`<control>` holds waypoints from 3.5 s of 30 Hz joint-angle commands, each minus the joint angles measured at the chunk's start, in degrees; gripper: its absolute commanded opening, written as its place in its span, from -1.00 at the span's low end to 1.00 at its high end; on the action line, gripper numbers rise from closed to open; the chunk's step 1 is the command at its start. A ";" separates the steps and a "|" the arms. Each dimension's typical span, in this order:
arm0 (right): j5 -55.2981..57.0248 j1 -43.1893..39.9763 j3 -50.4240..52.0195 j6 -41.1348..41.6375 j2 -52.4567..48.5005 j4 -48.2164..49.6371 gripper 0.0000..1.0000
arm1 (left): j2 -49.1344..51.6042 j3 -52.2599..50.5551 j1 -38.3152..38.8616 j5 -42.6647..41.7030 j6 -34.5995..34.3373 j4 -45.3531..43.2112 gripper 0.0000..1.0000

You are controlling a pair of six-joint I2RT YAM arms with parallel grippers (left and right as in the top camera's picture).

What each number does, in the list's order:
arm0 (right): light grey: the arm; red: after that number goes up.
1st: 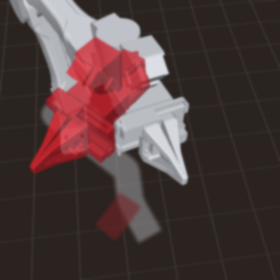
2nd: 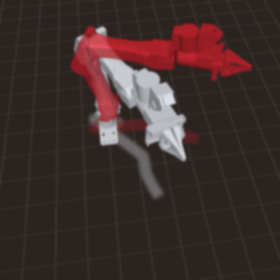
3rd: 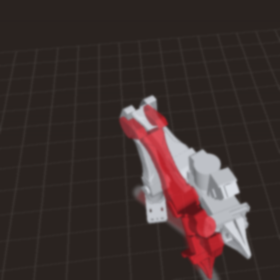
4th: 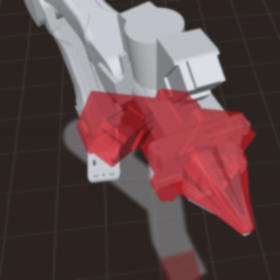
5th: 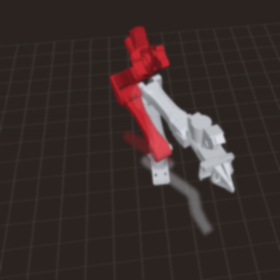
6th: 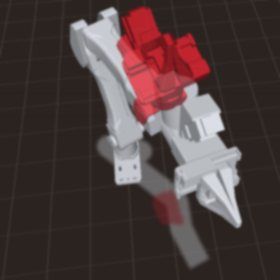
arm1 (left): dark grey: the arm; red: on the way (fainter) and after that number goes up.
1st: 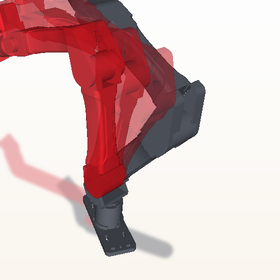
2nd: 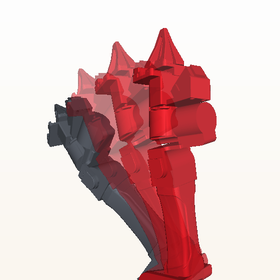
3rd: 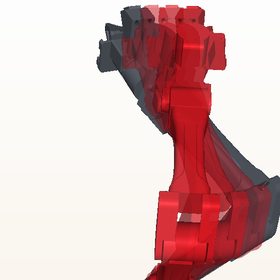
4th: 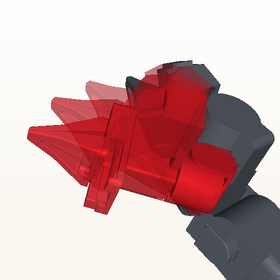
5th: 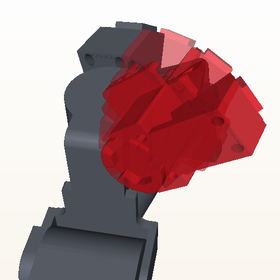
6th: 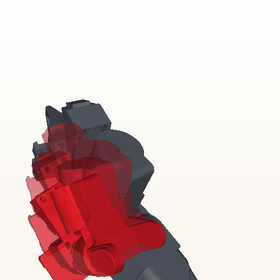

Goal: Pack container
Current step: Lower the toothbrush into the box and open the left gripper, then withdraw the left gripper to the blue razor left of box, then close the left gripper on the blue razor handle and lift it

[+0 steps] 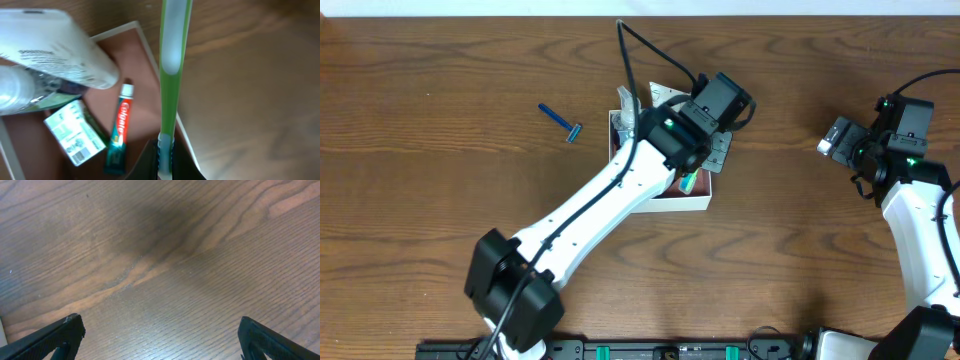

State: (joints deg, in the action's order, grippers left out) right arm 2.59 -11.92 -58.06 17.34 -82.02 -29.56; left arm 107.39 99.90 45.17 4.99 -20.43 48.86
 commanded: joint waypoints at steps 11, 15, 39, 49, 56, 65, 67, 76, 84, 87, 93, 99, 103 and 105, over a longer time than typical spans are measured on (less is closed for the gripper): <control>0.59 -0.55 -0.72 -0.48 0.85 -0.09 0.98 | 6.25 0.46 -0.72 6.62 -7.34 -1.05 -0.88; 0.59 -0.55 -0.72 -0.48 0.85 -0.09 0.98 | 6.32 0.46 -0.72 6.62 -7.32 -1.05 -0.37; 0.57 -0.55 -0.72 -0.48 0.85 -0.07 0.98 | -13.62 0.52 -8.52 10.95 -5.38 3.58 0.04; 0.59 -0.55 -0.72 -0.48 0.85 -0.07 0.98 | -8.46 0.52 -26.82 9.88 -5.11 -1.86 0.17; 0.59 -0.55 -0.72 -0.48 0.85 -0.07 0.98 | 0.96 0.52 -31.50 6.10 -4.96 -4.68 0.16; 0.59 -0.55 -0.72 -0.48 0.85 -0.07 0.99 | 9.88 0.52 -32.28 4.37 -8.33 -5.29 0.11; 0.59 -0.55 -0.72 -0.48 0.85 -0.09 0.99 | 11.08 0.52 -33.16 2.47 -9.57 -5.31 0.04; 0.59 -0.55 -0.72 -0.48 0.85 -0.07 0.99 | 13.92 0.52 -35.78 -2.54 -11.17 -4.17 0.04; 0.59 -0.55 -0.72 -0.48 0.85 -0.07 0.99 | 16.90 0.52 -35.78 -2.43 -11.63 -2.60 0.04; 0.59 -0.55 -0.72 -0.48 0.85 -0.07 0.98 | 18.86 0.52 -35.78 -2.40 -11.65 -2.14 0.04; 0.59 -0.55 -0.72 -0.48 0.85 -0.07 0.99 | 21.27 0.52 -35.78 -2.43 -11.80 -2.08 0.04; 0.59 -0.55 -0.72 -0.48 0.85 -0.07 0.99 | 21.64 0.52 -35.78 -2.40 -11.80 -2.97 0.04; 0.59 -0.55 -0.72 -0.48 0.85 -0.07 0.99 | 21.70 0.46 -35.78 -2.40 -11.78 -2.86 0.04; 0.59 -0.55 -0.72 -0.48 0.85 -0.07 0.99 | 22.10 0.39 -35.78 -2.43 -11.78 -2.62 0.04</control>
State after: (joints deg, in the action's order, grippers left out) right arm 2.59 -11.92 -58.06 17.34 -82.02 -29.56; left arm 128.40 100.12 9.43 2.92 -31.55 46.02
